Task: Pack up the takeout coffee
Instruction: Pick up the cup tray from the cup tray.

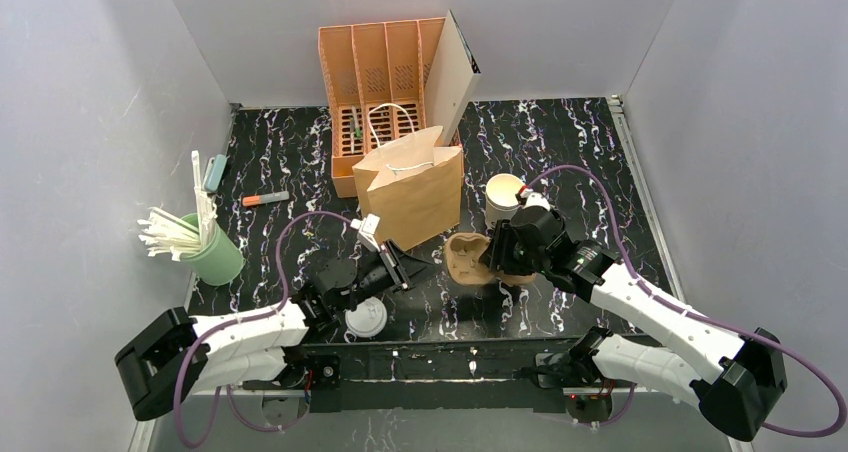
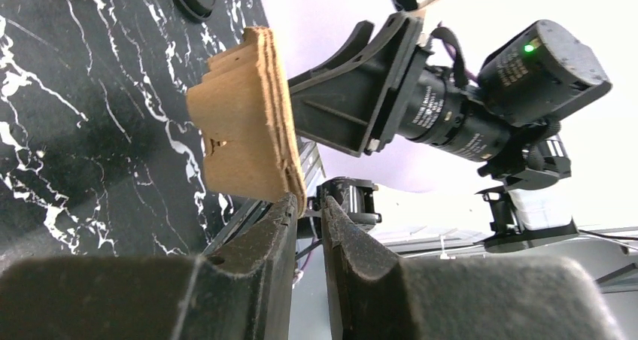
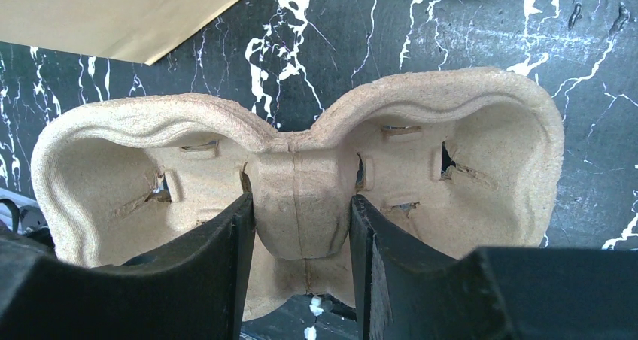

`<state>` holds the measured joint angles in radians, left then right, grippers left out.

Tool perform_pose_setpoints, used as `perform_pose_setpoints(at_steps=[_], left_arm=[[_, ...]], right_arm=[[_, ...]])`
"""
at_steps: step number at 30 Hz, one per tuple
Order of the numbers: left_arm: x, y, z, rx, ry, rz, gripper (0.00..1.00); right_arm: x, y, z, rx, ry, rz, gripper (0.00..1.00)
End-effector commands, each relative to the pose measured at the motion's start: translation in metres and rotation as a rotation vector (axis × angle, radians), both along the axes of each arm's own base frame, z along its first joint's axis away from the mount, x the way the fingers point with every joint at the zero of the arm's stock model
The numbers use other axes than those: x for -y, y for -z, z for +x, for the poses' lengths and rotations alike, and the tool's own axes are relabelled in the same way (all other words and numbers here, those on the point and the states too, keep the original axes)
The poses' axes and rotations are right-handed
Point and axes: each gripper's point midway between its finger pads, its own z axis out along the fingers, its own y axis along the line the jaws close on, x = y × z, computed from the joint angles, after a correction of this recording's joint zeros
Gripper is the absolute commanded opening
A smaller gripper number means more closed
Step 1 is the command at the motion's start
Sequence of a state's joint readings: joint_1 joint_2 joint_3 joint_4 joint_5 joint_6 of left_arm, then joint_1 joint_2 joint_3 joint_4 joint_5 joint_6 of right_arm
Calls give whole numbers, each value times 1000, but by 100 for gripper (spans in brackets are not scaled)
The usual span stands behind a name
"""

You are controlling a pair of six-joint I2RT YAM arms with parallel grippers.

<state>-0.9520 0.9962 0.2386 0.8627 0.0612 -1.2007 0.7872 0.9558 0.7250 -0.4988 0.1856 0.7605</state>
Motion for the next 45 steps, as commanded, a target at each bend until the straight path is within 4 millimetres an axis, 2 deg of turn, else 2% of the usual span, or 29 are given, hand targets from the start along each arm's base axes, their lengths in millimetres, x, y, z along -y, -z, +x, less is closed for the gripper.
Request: perform_pose_setpoints(at_steps=[1, 7, 12, 19, 27, 31, 45], left_arm=[[10, -13, -1, 14, 35, -19, 17], [13, -11, -1, 10, 45, -11, 17], [15, -12, -1, 11, 52, -8, 9], [15, -4, 0, -3, 45, 6, 5], [-2, 2, 4, -9, -32, -2, 7], [3, 0, 2, -10, -6, 4, 11], [11, 0, 1, -13, 26, 16, 12]], right_arm=[[-7, -16, 6, 40, 2, 53, 40], [-9, -17, 5, 35, -6, 58, 40], [-11, -18, 4, 34, -17, 69, 40], [-12, -20, 4, 39, -18, 73, 40], [-8, -19, 5, 38, -5, 56, 40], [-9, -19, 6, 38, -5, 60, 40], [-11, -20, 5, 35, -15, 69, 39]])
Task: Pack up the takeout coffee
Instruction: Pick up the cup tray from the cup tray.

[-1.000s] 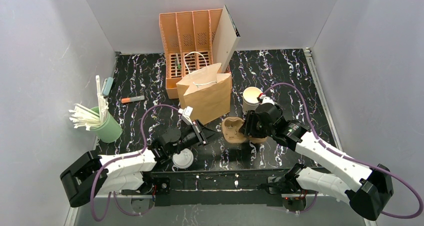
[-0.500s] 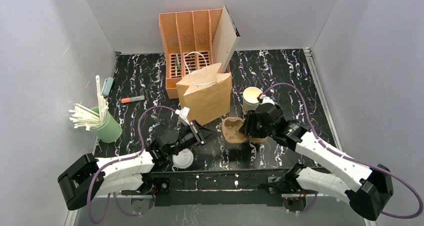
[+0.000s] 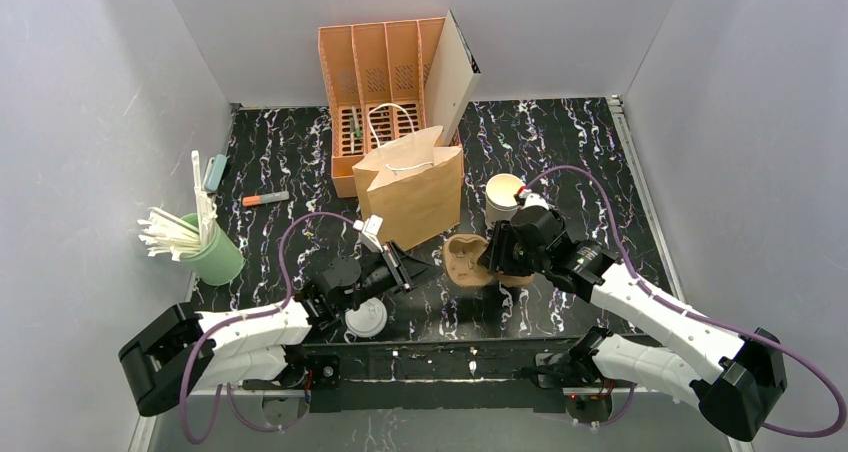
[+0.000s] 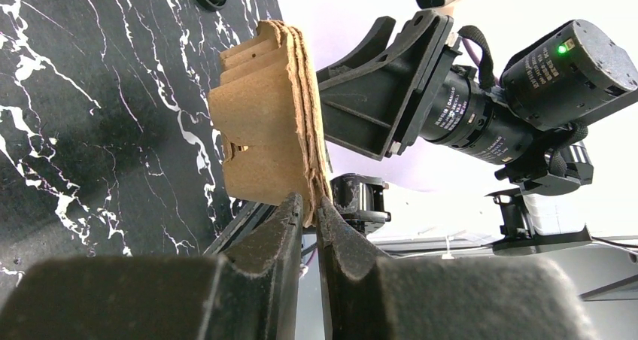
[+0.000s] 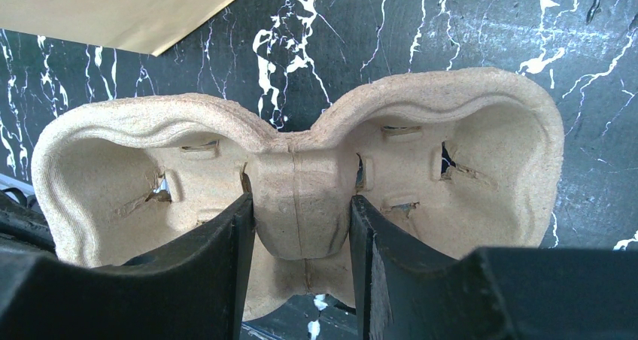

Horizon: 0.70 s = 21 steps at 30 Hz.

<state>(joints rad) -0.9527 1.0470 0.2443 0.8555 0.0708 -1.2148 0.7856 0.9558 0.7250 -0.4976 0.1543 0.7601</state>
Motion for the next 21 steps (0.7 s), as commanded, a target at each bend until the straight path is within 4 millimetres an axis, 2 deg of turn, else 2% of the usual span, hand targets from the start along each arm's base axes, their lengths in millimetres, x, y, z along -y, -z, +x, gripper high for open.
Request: perform_pose_setpoints(at_steps=[1, 11, 21], left_arm=[[7, -14, 1, 30, 20, -18, 12], [11, -16, 2, 33, 29, -13, 13], [21, -7, 4, 17, 56, 19, 12]], right_arm=[[-8, -20, 8, 49, 4, 54, 39], [-11, -19, 6, 41, -13, 69, 38], [-21, -25, 2, 35, -55, 114, 37]])
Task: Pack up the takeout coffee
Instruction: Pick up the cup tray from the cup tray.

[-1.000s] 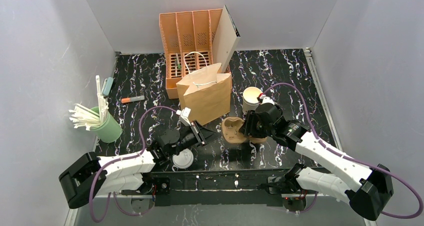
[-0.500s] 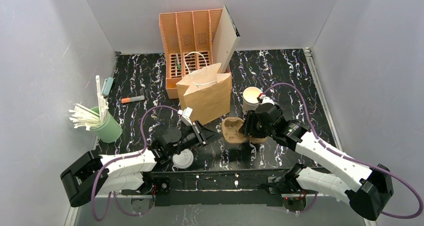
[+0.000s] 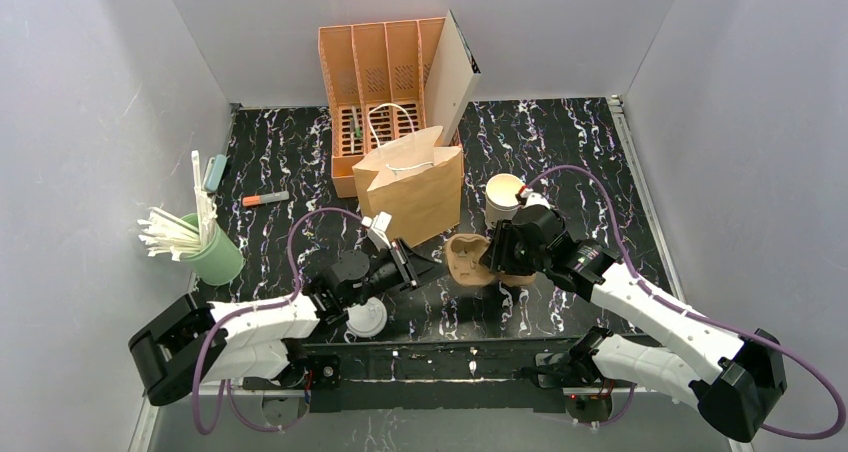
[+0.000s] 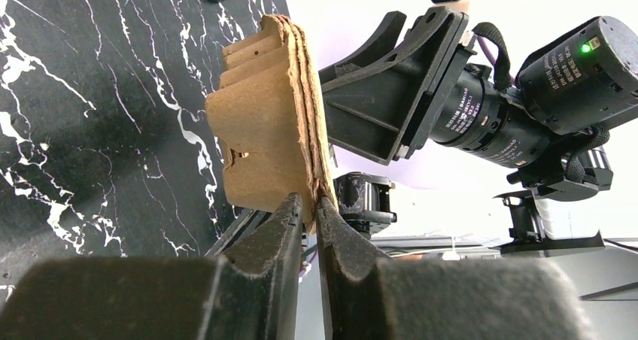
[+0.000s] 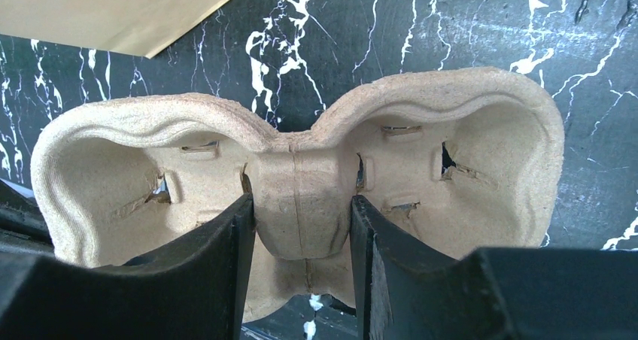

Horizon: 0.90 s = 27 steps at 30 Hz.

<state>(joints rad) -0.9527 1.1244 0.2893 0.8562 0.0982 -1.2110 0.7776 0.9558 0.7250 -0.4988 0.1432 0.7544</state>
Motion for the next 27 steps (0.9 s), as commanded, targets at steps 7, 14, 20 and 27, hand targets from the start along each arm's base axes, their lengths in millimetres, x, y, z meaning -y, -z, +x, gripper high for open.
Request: perform_pose_setpoints(at_steps=[7, 14, 20, 27], left_arm=[[16, -8, 1, 37, 54, 12, 19], [5, 24, 9, 11, -10, 117, 0], [-16, 63, 20, -9, -91, 274, 0], [-21, 72, 21, -8, -102, 310, 0]], right_arm=[[-26, -22, -1, 21, -75, 119, 36], [-29, -41, -3, 45, -86, 167, 34], [-28, -66, -7, 58, -80, 215, 34], [-23, -54, -12, 17, -59, 197, 32]])
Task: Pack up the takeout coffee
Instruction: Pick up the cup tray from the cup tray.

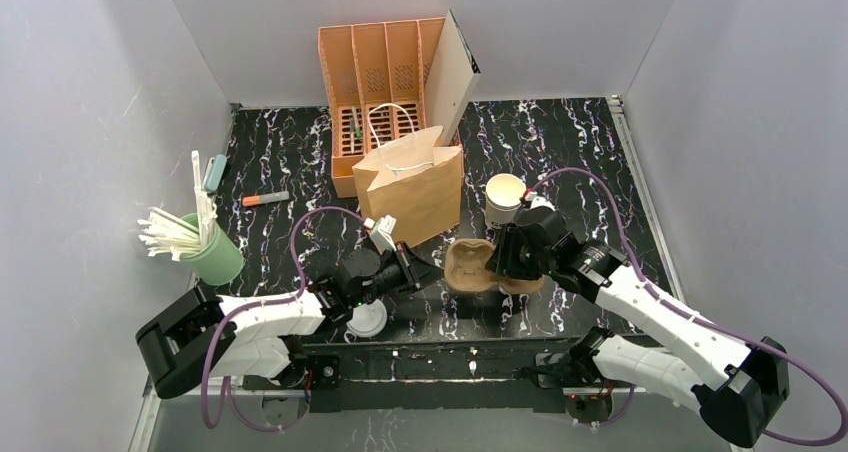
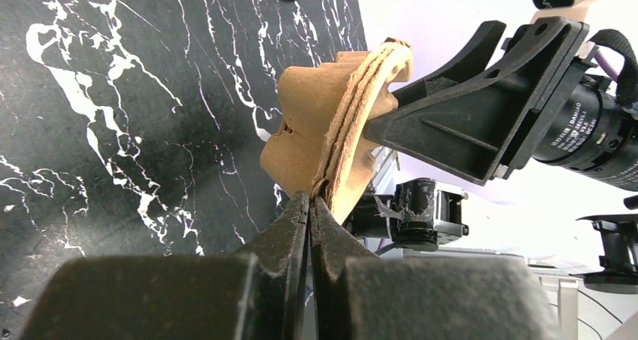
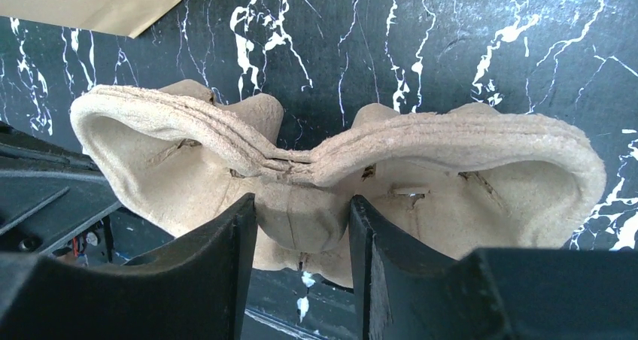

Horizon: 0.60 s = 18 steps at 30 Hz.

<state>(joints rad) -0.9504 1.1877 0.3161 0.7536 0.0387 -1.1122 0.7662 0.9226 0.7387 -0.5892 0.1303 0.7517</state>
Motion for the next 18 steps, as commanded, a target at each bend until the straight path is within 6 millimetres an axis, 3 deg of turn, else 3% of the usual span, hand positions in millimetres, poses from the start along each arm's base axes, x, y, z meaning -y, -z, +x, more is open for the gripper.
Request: perform_pose_setpoints(at_steps=[1, 10, 18], left_arm=[[-16, 33, 8, -14, -58, 138, 0], [-20, 26, 5, 28, -38, 133, 0], [-25, 49, -2, -32, -10, 177, 0]], right_arm=[[-36, -51, -2, 45, -60, 226, 32], [-37, -34, -6, -14, -68, 199, 31], [-41, 11, -7, -118, -87, 155, 30]])
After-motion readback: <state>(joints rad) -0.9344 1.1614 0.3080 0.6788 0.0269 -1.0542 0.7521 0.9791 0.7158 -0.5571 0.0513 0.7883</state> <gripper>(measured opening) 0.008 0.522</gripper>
